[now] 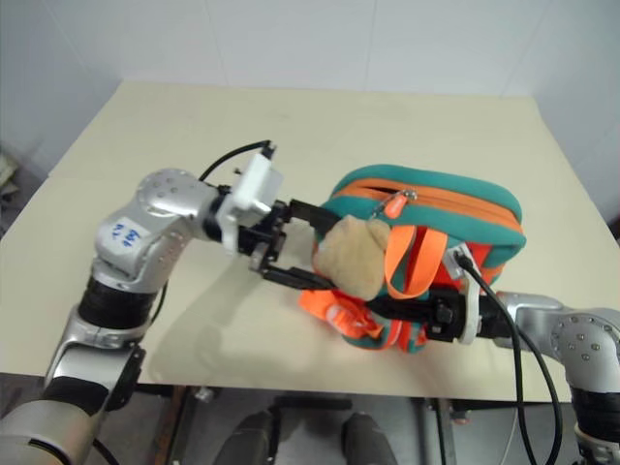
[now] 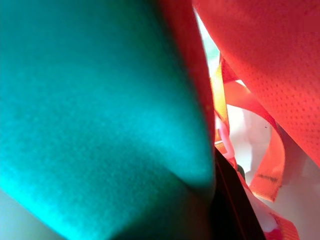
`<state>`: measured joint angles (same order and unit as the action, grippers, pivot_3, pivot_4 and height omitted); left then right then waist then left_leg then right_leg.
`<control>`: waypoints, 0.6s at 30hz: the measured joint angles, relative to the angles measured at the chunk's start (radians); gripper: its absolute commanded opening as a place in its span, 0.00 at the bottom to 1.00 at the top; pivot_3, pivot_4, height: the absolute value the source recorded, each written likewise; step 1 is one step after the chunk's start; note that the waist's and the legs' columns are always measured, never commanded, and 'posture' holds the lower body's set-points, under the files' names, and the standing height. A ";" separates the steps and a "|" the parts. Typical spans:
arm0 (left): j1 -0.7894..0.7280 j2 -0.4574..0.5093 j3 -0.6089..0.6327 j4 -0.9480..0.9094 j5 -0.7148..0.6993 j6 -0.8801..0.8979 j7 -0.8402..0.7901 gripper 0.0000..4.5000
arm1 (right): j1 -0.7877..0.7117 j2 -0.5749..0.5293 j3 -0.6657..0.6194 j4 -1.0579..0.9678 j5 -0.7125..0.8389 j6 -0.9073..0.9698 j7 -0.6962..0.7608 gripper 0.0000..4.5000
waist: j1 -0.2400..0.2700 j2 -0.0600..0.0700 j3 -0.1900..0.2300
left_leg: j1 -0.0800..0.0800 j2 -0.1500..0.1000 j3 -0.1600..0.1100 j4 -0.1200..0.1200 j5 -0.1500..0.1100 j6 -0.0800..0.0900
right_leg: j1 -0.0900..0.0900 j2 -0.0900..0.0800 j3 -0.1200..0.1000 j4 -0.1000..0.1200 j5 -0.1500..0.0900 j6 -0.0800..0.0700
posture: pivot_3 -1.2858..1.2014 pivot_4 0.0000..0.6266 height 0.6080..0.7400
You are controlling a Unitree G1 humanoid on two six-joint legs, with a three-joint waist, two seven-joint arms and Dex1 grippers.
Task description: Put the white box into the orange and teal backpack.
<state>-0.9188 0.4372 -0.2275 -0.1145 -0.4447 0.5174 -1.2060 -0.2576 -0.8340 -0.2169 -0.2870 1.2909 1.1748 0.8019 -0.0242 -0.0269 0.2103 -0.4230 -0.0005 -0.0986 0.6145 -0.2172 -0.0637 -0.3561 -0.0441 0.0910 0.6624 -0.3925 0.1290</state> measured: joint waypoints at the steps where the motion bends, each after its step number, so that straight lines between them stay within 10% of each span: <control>1: -0.004 -0.007 -0.002 0.010 0.010 -0.010 0.011 0.61 | 0.001 0.000 -0.003 0.000 0.000 -0.001 -0.001 0.00 | -0.001 0.000 0.000 | 0.000 0.000 0.000 0.000 0.000 0.000 | 0.000 0.000 0.000 0.000 0.000 0.000 | 0.52 0.24 1.00; 9: -0.016 -0.030 0.008 0.042 0.025 -0.033 0.049 0.17 | 0.008 0.007 -0.026 -0.002 0.003 -0.018 -0.011 0.00 | 0.000 0.000 0.000 | 0.000 0.000 0.000 0.000 0.000 0.000 | 0.000 0.000 0.000 0.000 0.000 0.000 | 0.52 0.24 1.00; 18: -0.091 0.128 0.124 0.110 -0.107 0.048 -0.099 0.12 | 0.029 0.008 -0.026 -0.023 0.009 -0.015 -0.018 0.00 | -0.004 0.000 0.000 | 0.000 0.001 0.000 -0.001 0.000 0.000 | -0.001 0.001 0.000 0.000 0.000 0.000 | 0.52 0.24 1.00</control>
<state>-1.0098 0.5656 -0.1038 -0.0041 -0.5514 0.5652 -1.3055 -0.2283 -0.8265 -0.2429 -0.3102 1.3001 1.1594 0.7841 -0.0287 -0.0267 0.2103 -0.4227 0.0002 -0.0985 0.6130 -0.2168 -0.0635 -0.3572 -0.0432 0.0908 0.6627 -0.3924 0.1291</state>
